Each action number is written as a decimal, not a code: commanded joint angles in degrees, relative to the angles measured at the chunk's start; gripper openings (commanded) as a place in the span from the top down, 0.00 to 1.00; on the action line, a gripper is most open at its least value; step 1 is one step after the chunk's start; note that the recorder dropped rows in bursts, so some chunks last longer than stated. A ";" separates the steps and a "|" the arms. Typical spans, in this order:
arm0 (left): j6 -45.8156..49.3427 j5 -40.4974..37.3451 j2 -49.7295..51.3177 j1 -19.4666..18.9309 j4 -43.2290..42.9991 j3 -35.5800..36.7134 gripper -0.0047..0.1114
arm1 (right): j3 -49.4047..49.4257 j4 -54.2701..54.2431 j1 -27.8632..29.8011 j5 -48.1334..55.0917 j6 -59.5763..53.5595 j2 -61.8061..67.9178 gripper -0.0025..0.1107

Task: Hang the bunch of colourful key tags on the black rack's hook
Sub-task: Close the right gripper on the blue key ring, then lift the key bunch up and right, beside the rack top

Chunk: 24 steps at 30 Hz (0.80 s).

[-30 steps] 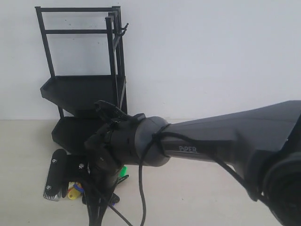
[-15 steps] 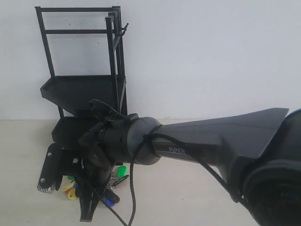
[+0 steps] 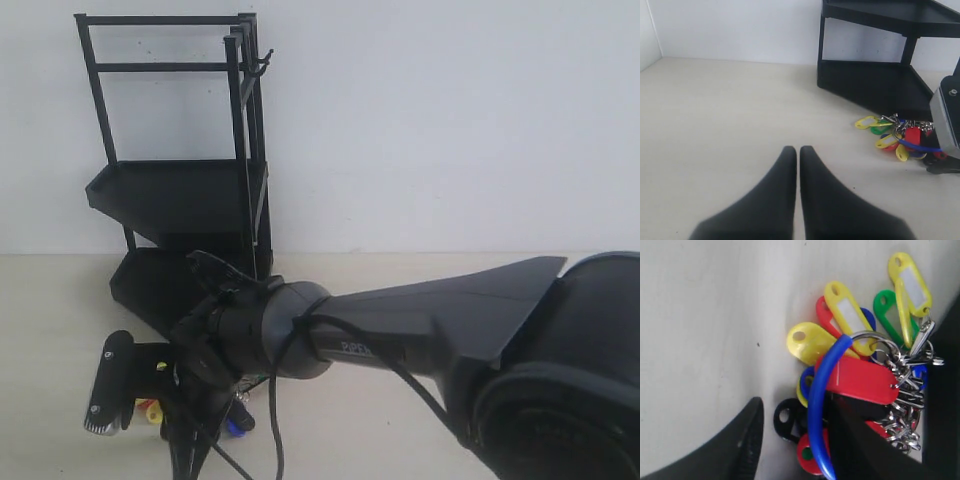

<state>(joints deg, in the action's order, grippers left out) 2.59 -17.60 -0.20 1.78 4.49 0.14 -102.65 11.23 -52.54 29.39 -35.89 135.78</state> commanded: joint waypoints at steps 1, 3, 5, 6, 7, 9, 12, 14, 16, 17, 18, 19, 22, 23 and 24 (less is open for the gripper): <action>0.02 0.64 0.20 -0.19 0.11 -0.14 0.92 | -0.80 0.02 0.15 0.44 0.86 0.70 0.75; 0.02 0.64 0.20 -0.19 0.11 -0.14 0.92 | -1.55 0.02 0.05 1.38 0.86 0.70 0.95; 0.02 0.64 0.20 -0.19 0.11 -0.14 0.92 | -3.22 0.02 0.05 2.98 1.14 0.70 0.98; 0.02 0.64 0.20 -0.19 0.11 -0.14 0.92 | -4.39 0.02 0.05 4.42 1.72 0.70 0.98; 0.02 0.64 0.20 -0.19 0.11 -0.14 0.92 | -5.66 -0.11 0.05 5.27 2.36 0.70 0.98; 0.02 0.64 0.20 -0.19 0.11 -0.14 0.92 | -8.15 -0.11 0.05 6.92 5.51 0.15 0.98; 0.02 0.64 0.20 -0.19 0.11 -0.14 0.92 | -10.21 -0.34 0.05 7.32 9.41 -1.99 0.98; 0.02 0.64 0.20 -0.19 0.11 -0.14 0.92 | -10.75 -0.48 0.05 6.81 12.73 -4.13 0.98; 0.02 0.64 0.20 -0.19 0.11 -0.14 0.92 | -10.75 -0.90 0.05 6.31 18.03 -6.20 0.98; 0.02 0.64 0.20 -0.19 0.11 -0.14 0.92 | -10.75 -0.99 0.05 6.43 21.47 -7.31 0.98; 0.02 0.64 0.20 -0.19 0.11 -0.14 0.92 | -10.75 -1.65 0.05 6.74 24.69 -8.39 0.98; 0.02 0.64 0.20 -0.19 0.11 -0.14 0.92 | -10.75 -2.15 0.05 7.16 27.70 -9.23 0.98; 0.02 0.64 0.20 -0.19 0.11 -0.14 0.92 | -10.61 -2.04 0.05 8.71 35.47 -12.18 0.98; 0.02 0.64 0.20 -0.19 0.11 -0.14 0.92 | -10.61 -2.04 0.05 9.11 37.07 -12.83 0.98; 0.02 0.64 0.20 -0.19 0.11 -0.14 0.92 | -10.61 -1.92 0.16 9.27 38.53 -13.61 0.98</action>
<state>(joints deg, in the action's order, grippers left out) 2.59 -17.60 -0.20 1.78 4.49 0.14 -112.85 9.16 -52.54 37.99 -3.22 124.92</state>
